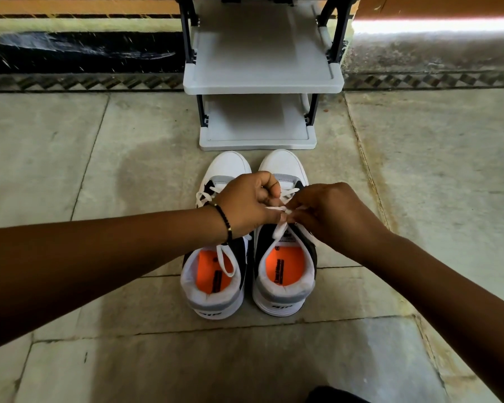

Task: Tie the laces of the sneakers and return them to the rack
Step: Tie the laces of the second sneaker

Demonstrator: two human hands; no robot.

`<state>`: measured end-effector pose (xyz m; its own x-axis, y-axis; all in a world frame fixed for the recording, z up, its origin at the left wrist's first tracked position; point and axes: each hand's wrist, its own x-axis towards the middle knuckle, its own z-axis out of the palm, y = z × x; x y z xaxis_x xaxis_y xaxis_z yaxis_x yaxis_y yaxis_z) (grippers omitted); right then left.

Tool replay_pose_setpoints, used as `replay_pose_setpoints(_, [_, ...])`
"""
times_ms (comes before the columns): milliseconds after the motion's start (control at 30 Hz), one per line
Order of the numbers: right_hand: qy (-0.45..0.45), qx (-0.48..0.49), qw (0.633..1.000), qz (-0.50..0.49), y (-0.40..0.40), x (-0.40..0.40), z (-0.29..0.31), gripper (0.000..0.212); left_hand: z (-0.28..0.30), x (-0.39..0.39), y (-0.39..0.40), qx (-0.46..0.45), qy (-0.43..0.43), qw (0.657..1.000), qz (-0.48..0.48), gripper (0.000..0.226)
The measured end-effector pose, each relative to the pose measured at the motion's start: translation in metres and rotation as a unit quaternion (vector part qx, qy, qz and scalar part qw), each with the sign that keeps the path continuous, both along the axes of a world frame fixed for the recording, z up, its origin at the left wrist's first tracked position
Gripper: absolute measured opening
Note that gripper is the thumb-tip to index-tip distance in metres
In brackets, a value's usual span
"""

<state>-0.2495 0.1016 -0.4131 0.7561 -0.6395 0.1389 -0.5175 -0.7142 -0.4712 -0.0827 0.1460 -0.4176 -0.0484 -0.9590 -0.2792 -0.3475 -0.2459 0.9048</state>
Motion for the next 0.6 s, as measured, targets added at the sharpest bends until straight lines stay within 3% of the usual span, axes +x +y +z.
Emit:
replay_pose_setpoints(133, [-0.018, 0.041, 0.997, -0.07, 0.002, 0.005, -0.001, 0.008, 0.008, -0.008, 0.007, -0.044, -0.044, 0.998, -0.016, 0.027])
replay_pose_setpoints(233, [-0.038, 0.028, 0.995, -0.085, 0.009, 0.007, -0.006, 0.009, 0.011, -0.017, 0.009, 0.02, 0.051, 0.997, 0.045, 0.022])
replay_pose_setpoints(300, [-0.035, 0.005, 0.996, -0.086, 0.012, 0.008, -0.011, 0.011, 0.011, -0.02, 0.007, 0.092, 0.137, 0.982, 0.09, 0.028])
replay_pose_setpoints(367, [-0.032, -0.024, 0.996, -0.084, 0.011, 0.008, -0.013, 0.013, 0.008, -0.018, 0.005, 0.129, 0.168, 0.973, 0.095, 0.034])
replay_pose_setpoints(467, [-0.041, -0.047, 0.995, -0.075, 0.009, 0.005, -0.014, 0.012, 0.006, -0.016, 0.003, 0.12, 0.146, 0.981, 0.049, 0.041])
replay_pose_setpoints(600, [-0.054, -0.034, 0.996, -0.062, 0.012, 0.002, -0.011, 0.009, 0.004, -0.013, -0.001, 0.066, 0.026, 0.997, -0.019, 0.032])
